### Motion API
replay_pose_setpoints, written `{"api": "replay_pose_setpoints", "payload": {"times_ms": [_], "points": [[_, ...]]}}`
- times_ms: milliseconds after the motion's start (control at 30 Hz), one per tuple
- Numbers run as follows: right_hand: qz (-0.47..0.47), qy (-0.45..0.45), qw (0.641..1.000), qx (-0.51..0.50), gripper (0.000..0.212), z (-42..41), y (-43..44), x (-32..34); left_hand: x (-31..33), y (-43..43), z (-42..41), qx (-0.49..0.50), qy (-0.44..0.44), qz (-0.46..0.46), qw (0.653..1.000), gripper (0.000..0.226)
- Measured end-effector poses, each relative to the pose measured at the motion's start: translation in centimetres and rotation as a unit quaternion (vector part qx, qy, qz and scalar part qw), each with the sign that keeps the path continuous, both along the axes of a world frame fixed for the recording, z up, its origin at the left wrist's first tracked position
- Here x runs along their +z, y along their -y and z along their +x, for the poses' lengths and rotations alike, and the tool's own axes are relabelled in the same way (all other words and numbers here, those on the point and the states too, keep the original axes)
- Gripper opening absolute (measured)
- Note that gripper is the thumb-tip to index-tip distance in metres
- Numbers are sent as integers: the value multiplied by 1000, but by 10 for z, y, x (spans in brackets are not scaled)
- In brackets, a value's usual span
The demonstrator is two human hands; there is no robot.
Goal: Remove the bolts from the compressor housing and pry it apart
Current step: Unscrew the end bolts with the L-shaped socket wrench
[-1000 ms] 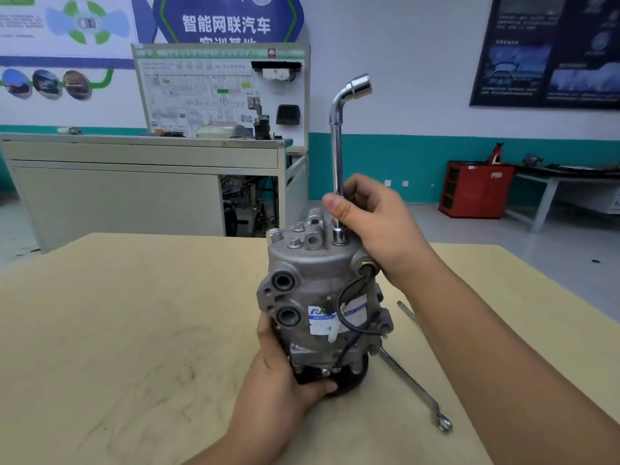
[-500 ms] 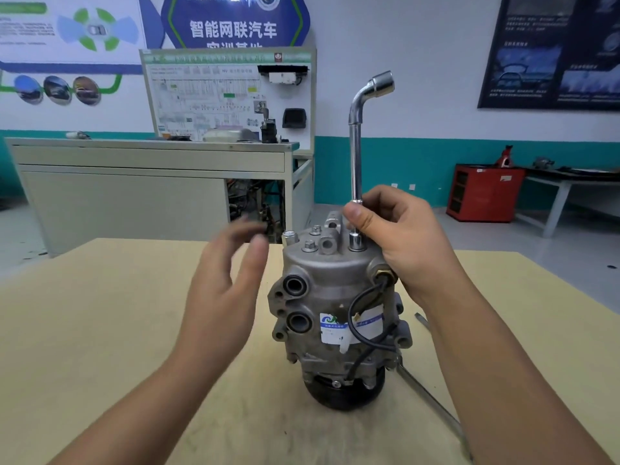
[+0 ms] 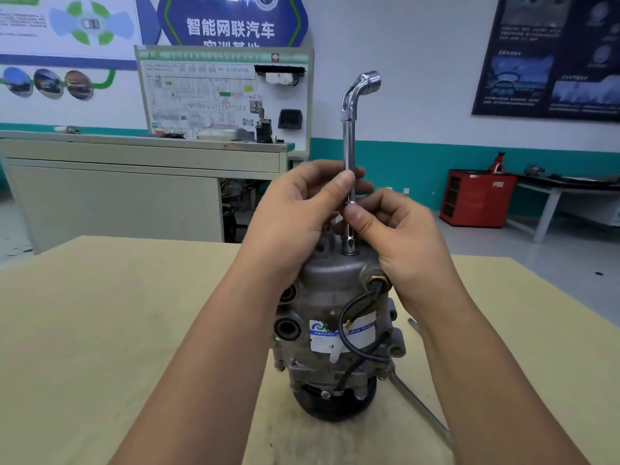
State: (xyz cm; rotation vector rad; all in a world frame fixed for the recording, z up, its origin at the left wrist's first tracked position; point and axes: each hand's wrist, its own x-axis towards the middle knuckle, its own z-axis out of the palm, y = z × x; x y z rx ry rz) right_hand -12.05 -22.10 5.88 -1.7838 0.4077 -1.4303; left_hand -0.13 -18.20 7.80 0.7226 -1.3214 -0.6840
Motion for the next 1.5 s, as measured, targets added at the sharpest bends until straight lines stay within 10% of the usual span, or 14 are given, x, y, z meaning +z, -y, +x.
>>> {"api": "replay_pose_setpoints", "payload": {"times_ms": [1500], "points": [[5,-17,999,37,24,-11,-2,1,-4,-2,2,56,40,47,997,10]]}}
